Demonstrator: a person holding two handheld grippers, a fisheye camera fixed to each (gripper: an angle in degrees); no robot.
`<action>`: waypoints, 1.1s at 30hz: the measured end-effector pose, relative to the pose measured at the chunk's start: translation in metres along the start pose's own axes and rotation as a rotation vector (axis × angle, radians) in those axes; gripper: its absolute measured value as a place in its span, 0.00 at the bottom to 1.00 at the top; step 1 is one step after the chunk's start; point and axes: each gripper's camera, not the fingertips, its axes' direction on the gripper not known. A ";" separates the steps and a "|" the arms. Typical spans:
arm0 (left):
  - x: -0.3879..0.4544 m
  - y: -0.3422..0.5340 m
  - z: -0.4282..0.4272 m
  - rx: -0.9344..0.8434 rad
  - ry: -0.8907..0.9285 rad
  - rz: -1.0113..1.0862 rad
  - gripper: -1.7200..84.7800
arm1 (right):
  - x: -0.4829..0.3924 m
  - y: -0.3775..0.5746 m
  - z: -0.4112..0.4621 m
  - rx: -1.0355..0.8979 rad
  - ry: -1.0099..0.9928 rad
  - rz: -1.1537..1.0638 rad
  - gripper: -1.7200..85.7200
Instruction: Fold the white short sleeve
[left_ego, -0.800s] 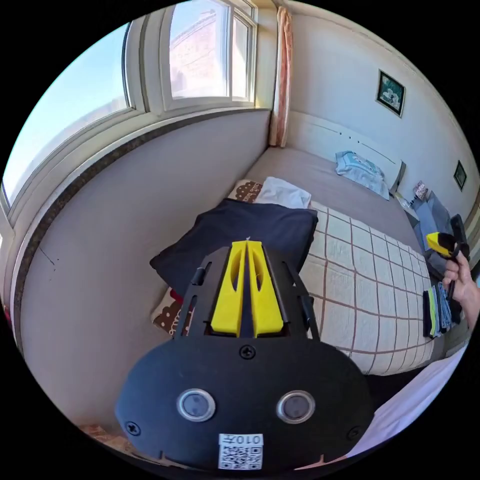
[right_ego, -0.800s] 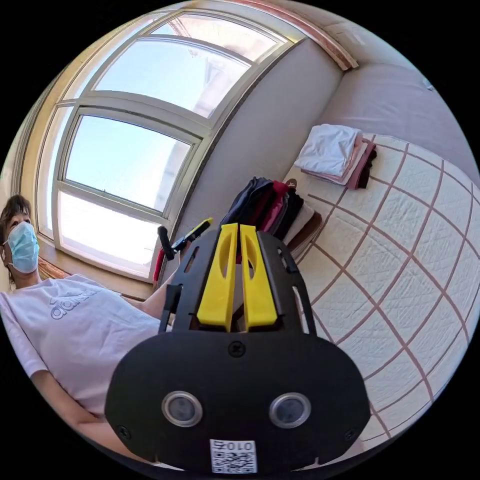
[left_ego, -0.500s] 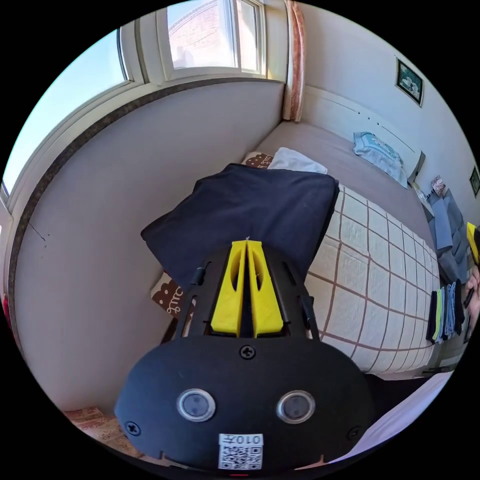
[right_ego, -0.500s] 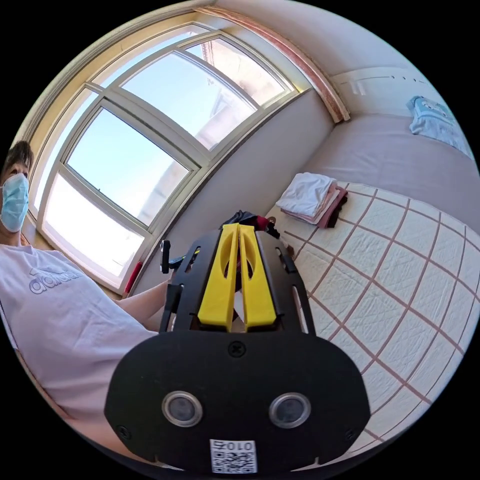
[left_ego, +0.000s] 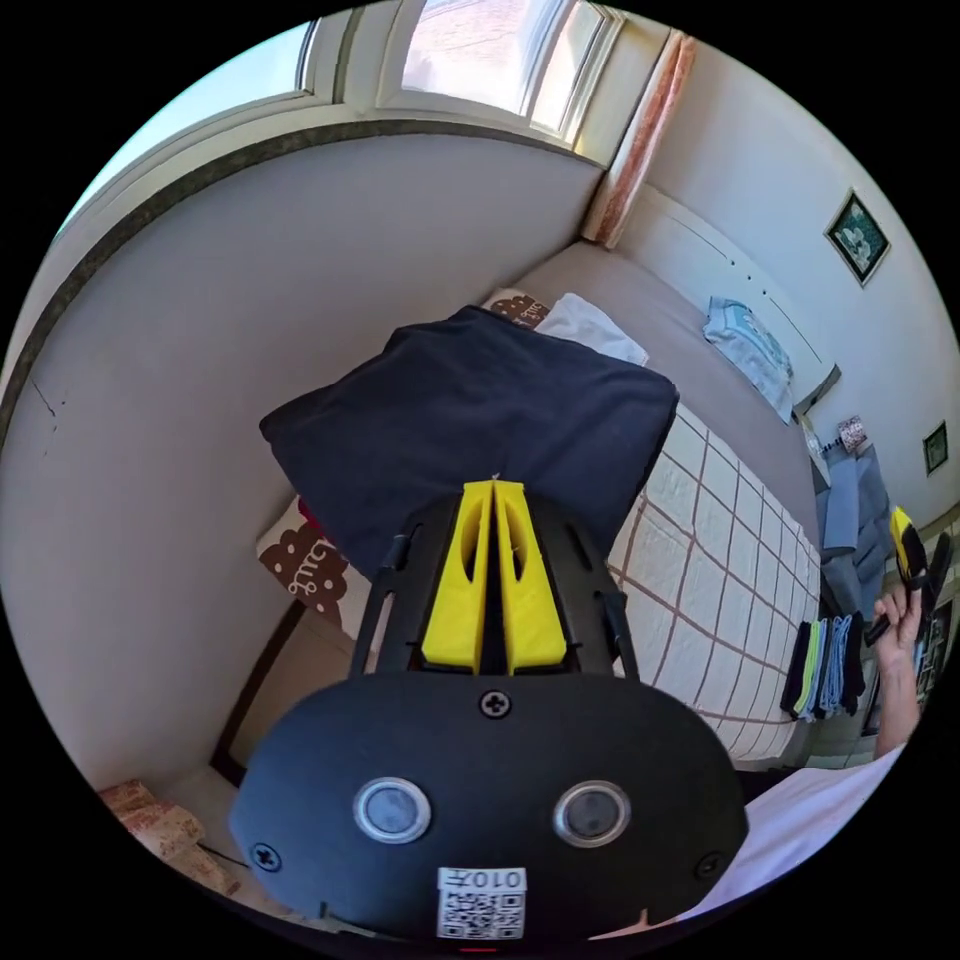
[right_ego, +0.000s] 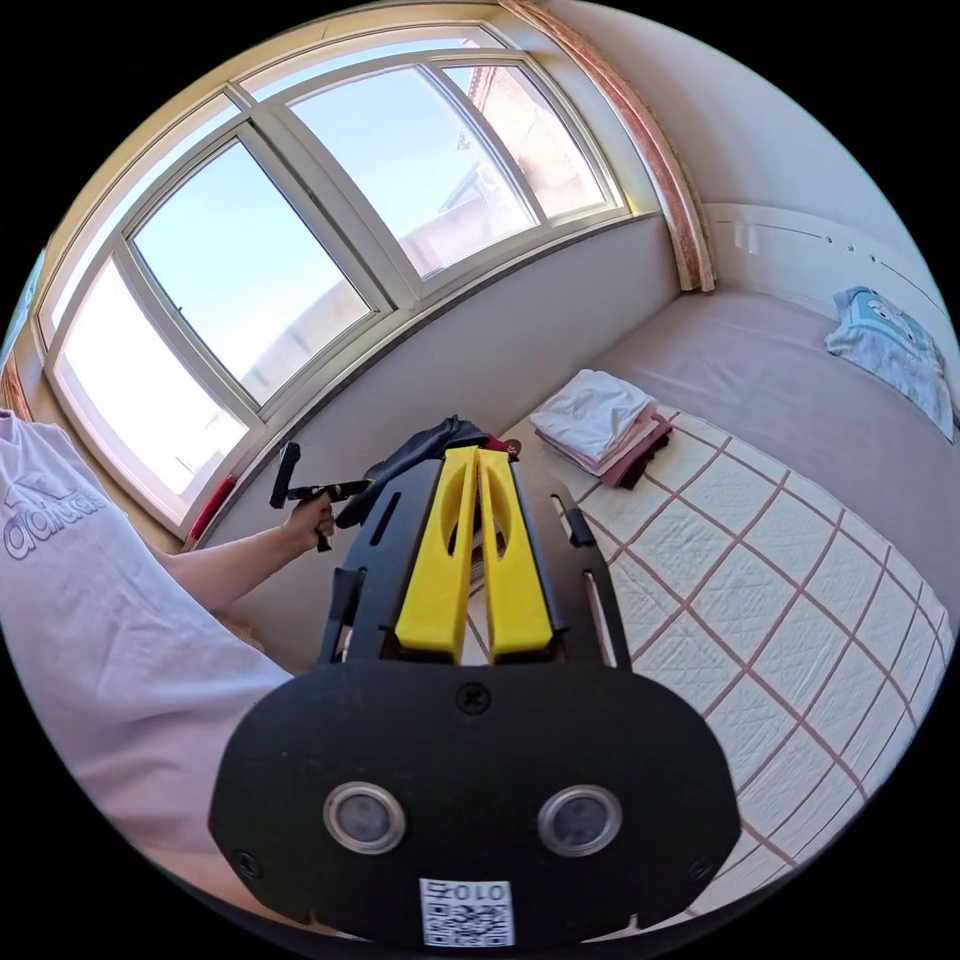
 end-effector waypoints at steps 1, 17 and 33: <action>-0.005 -0.003 -0.008 0.010 0.019 -0.014 0.02 | 0.002 0.001 0.001 -0.003 -0.003 0.001 0.06; 0.141 -0.103 -0.056 0.196 0.702 0.149 0.13 | 0.036 -0.005 -0.010 0.001 0.072 -0.068 0.09; 0.117 -0.265 0.240 -0.033 0.316 -0.394 0.22 | 0.120 0.010 -0.070 0.047 0.336 -0.157 0.08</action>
